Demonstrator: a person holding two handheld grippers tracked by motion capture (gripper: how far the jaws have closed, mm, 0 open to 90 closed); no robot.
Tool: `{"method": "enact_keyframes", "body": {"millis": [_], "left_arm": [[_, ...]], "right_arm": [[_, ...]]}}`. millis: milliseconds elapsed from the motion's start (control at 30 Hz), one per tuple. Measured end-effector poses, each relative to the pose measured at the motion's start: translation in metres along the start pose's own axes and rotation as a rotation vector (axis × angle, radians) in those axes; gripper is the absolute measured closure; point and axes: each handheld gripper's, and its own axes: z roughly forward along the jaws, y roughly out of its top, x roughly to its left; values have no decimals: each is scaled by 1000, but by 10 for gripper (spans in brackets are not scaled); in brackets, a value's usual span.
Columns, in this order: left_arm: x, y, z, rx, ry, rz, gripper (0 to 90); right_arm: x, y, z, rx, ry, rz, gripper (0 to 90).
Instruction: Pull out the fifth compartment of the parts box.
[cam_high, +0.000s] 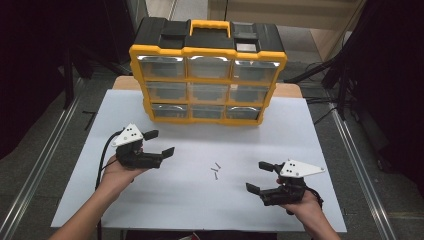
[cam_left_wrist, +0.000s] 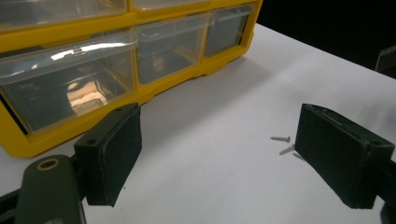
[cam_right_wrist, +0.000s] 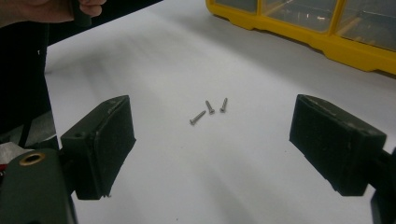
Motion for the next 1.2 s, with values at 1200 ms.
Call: {"method": "enact_keyframes", "body": {"millis": [1200], "left_arm": [[-3,42,40,-1,-10,12,152]], "right_arm": [[-1,-1,2,-2,6,0,167]]}}
